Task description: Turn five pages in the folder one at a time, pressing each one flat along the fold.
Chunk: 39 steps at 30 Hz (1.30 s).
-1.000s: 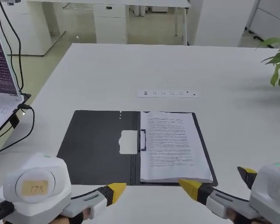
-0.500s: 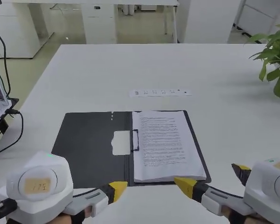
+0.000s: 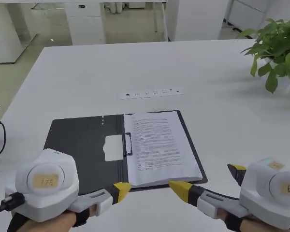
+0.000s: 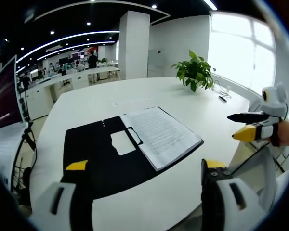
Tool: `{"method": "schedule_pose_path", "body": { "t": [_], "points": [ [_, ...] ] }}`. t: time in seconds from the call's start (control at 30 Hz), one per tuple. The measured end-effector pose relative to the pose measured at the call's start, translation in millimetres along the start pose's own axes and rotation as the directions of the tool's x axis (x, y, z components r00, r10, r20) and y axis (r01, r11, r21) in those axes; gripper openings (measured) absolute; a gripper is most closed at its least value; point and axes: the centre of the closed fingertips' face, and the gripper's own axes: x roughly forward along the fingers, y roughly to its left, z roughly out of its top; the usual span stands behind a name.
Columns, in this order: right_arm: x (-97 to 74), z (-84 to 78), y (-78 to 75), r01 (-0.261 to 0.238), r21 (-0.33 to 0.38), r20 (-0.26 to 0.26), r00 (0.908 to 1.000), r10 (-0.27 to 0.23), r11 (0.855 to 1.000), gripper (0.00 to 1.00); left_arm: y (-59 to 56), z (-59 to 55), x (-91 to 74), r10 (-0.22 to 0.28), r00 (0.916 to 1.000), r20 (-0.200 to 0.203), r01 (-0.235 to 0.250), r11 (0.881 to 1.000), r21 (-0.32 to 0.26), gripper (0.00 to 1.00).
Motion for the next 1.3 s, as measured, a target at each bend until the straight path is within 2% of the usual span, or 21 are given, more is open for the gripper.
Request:
{"method": "schedule_pose_path", "body": {
  "t": [0.7,1.13,1.3],
  "points": [
    [-4.7,0.1,5.7,0.031,0.005,0.017,0.9994,-0.032,0.999,0.99,-18.9,13.7,31.7,-0.095,0.9955,-0.006,0.095,0.993,0.071,0.95],
    [-8.6,1.2,9.9,0.054,-0.007,0.026,0.9982,-0.053,0.999,1.0,-33.2,5.3,65.8,-0.157,0.9866,-0.045,0.162,0.978,0.134,0.93],
    [-10.6,1.9,10.1,0.06,-0.007,0.032,0.9977,-0.06,0.998,1.0,-39.8,6.1,78.5,-0.183,0.9819,-0.05,0.188,0.971,0.147,0.91]
  ]
}}
